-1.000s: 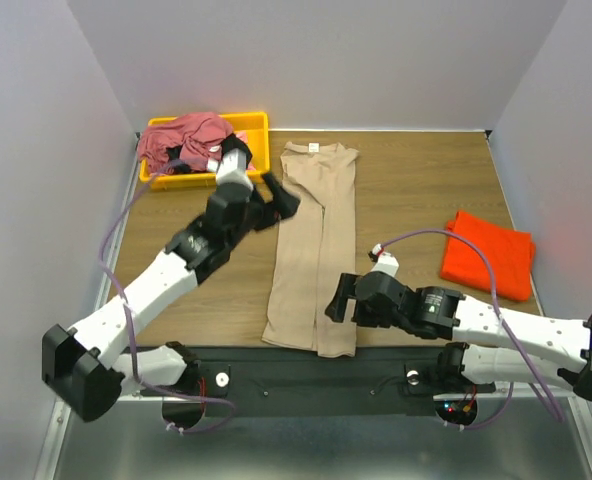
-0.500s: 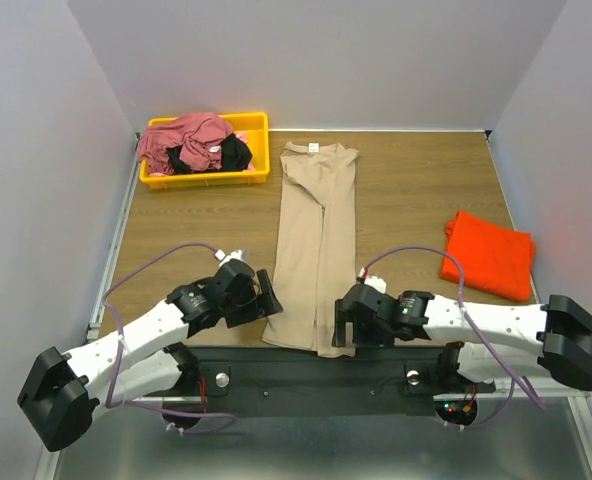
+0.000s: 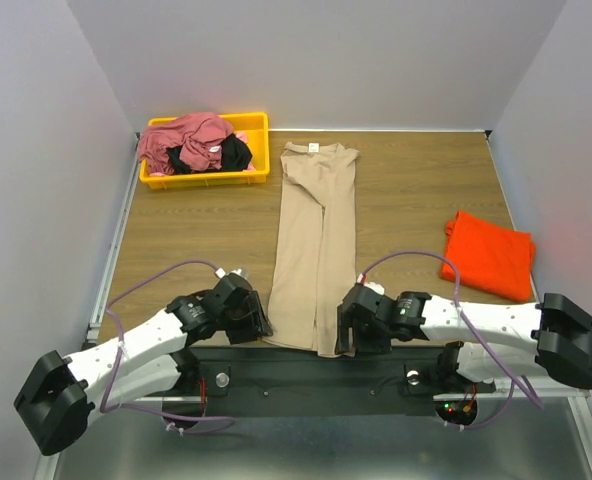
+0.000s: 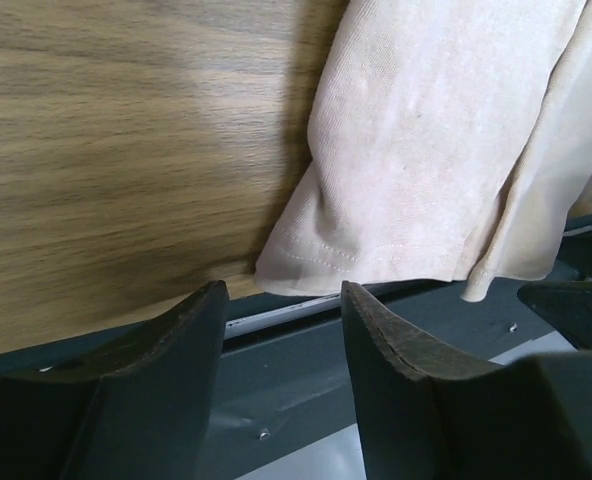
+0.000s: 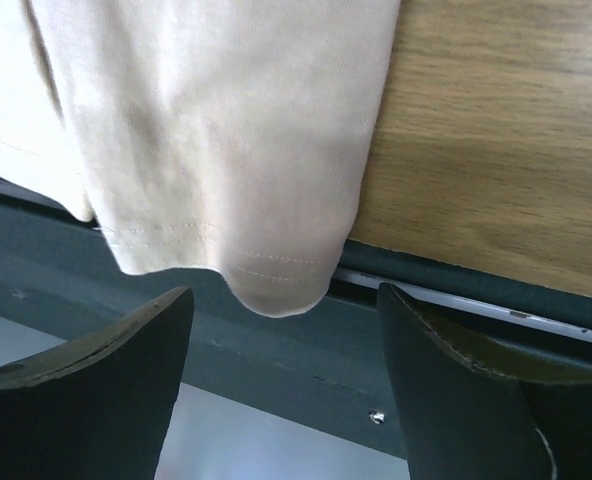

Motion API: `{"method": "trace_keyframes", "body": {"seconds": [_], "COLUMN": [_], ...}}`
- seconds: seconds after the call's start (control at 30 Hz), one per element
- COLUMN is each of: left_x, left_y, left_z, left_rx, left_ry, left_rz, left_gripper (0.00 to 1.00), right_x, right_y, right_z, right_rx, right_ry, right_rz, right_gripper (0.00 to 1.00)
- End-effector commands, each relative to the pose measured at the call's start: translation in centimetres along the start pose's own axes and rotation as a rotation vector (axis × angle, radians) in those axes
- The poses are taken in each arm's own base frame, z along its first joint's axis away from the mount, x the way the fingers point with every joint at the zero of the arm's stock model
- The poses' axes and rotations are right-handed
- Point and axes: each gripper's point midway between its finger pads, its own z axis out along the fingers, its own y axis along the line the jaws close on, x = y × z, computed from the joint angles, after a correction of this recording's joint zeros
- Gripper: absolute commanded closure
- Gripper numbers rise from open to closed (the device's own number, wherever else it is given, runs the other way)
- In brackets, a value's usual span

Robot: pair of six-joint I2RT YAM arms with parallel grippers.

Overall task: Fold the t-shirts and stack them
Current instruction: Grab the bottom of the folded rectangular tshirt with both arms

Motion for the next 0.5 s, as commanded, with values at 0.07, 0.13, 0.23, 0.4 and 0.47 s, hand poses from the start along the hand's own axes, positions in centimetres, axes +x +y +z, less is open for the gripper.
{"method": "trace_keyframes", "body": {"seconds": [0.07, 0.13, 0.23, 0.4, 0.47], "left_x": [0.5, 0.5, 1.0, 0.8, 0.3], "left_y": [-0.4, -0.1, -0.3, 0.1, -0.4], "left_z": [1.1, 1.6, 1.9, 2.4, 2.4], "left_rx": [0.019, 0.004, 0.014, -0.010, -0.005], "left_ry": [0.034, 0.038, 0.066, 0.055, 0.049], "left_rz": [0.042, 0.047, 0.062, 0.083, 0.118], "left_gripper": [0.49, 0.51, 0.62, 1.00, 1.00], "right_x": [0.5, 0.9, 1.4, 1.8, 1.7], "right_y": [0.0, 0.3, 0.1, 0.2, 0.0], "right_z": [0.2, 0.3, 0.7, 1.2, 1.4], "right_rx": [-0.019, -0.032, -0.036, -0.051, -0.041], "right_ry": [0.019, 0.045, 0.064, 0.079, 0.075], "right_rz": [0.033, 0.037, 0.046, 0.048, 0.042], "right_gripper": [0.26, 0.28, 0.35, 0.50, 0.60]}}
